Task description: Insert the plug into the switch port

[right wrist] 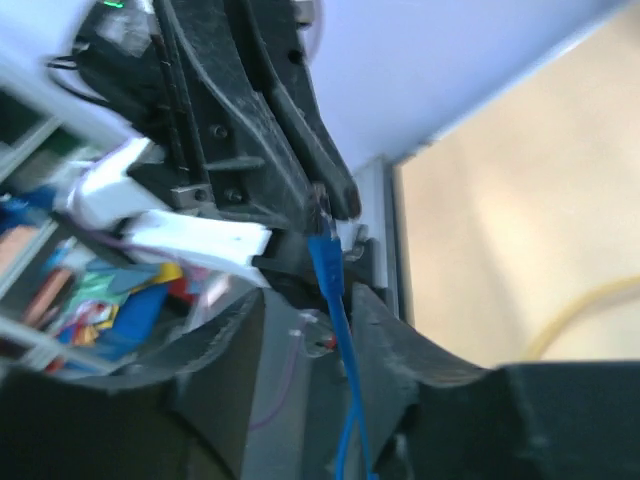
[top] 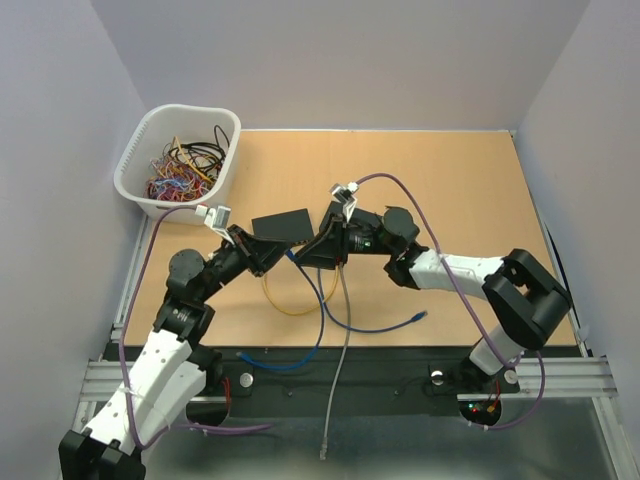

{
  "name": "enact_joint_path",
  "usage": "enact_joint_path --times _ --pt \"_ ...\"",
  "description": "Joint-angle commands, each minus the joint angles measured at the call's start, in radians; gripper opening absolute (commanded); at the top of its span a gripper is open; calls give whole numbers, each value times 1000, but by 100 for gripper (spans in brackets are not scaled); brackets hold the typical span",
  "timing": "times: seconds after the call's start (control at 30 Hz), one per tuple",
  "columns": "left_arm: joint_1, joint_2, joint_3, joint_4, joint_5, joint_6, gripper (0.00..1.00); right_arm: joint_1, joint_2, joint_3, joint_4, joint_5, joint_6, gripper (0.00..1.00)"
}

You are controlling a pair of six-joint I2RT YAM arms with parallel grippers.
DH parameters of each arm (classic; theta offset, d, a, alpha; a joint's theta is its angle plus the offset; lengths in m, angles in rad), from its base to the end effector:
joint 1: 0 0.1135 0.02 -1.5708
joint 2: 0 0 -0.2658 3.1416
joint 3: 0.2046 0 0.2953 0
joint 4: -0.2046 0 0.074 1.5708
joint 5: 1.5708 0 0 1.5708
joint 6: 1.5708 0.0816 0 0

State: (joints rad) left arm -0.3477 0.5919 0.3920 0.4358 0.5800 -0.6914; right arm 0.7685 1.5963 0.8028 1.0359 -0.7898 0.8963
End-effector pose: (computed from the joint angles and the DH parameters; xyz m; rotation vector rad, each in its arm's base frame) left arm 0.2038 -0.1214 0.2964 0.2819 1.4647 -1.2401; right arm 0.2473 0.3196 0.2467 -0.7012 1.5480 1.8379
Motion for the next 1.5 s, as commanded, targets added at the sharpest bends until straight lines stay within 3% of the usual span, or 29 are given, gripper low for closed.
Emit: enact_joint_path --times 0.0,0.03,0.13,0.47,0.97,1.47 --pt "3 57 94 -244 -202 55 0 -18 -88 90 -326 146 -208 48" --pt "3 68 119 -302 -247 49 0 -12 -114 114 -534 197 -331 48" --pt "3 115 137 -357 -281 35 0 3 -142 206 -803 369 -495 48" --pt "3 187 119 -310 -259 12 0 141 -130 304 -1003 673 -625 42" --pt "3 220 110 -282 -253 10 0 232 19 403 -1010 687 -623 35" --pt "3 218 102 -275 -244 9 0 249 68 440 -1010 698 -622 31"
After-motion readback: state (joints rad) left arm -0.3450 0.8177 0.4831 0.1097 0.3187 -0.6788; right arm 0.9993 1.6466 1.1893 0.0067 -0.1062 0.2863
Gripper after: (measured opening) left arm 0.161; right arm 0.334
